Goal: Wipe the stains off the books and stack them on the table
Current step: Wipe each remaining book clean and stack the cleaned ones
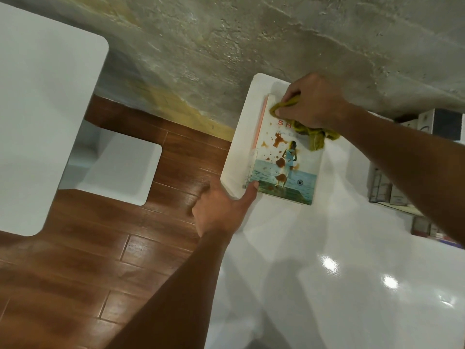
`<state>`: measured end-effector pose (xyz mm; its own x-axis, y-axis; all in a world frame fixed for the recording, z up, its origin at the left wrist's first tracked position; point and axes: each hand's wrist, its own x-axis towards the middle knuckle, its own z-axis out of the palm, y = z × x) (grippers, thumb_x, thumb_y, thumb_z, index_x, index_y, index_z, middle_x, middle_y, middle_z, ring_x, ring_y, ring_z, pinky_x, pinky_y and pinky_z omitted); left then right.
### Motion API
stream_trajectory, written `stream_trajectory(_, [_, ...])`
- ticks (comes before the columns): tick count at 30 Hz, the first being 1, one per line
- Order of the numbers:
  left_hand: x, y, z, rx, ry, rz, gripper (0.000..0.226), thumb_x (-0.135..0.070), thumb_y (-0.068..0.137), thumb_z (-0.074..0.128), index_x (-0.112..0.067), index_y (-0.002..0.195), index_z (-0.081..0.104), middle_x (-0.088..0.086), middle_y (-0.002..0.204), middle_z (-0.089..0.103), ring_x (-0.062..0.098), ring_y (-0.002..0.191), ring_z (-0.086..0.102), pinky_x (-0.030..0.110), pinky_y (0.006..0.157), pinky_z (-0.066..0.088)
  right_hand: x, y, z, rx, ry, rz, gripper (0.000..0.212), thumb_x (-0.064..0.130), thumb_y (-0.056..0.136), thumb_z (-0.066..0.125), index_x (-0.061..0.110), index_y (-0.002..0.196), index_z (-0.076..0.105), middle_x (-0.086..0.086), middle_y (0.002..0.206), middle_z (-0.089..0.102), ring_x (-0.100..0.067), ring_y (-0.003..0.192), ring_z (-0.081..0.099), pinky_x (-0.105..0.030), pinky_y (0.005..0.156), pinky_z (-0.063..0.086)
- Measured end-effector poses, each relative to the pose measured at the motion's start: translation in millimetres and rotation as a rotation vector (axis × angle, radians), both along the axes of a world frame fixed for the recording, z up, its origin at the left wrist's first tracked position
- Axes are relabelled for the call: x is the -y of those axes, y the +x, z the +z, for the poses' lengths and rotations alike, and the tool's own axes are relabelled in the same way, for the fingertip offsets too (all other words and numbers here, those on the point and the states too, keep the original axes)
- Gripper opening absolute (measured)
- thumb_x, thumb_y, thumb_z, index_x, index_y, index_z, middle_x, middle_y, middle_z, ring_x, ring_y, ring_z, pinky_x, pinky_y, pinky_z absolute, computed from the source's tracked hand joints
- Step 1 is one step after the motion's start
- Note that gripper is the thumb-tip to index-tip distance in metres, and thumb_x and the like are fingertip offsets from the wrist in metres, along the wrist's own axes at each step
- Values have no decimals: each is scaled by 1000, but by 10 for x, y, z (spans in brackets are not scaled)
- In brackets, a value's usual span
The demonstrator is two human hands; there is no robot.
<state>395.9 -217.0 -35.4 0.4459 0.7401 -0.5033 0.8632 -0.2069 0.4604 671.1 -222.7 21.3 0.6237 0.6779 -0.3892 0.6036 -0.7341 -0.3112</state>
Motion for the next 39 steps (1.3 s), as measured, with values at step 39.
stream_trajectory(39, [18,-11,-45,7,30,2,71,-87,75,50,-22,102,46,-1,99,67,25,88,68,36,75,53,698,-417,101,-39,-135,-41,28,53,77,79,28,88,71,6,105,64,-14,90,60,-32,71,50])
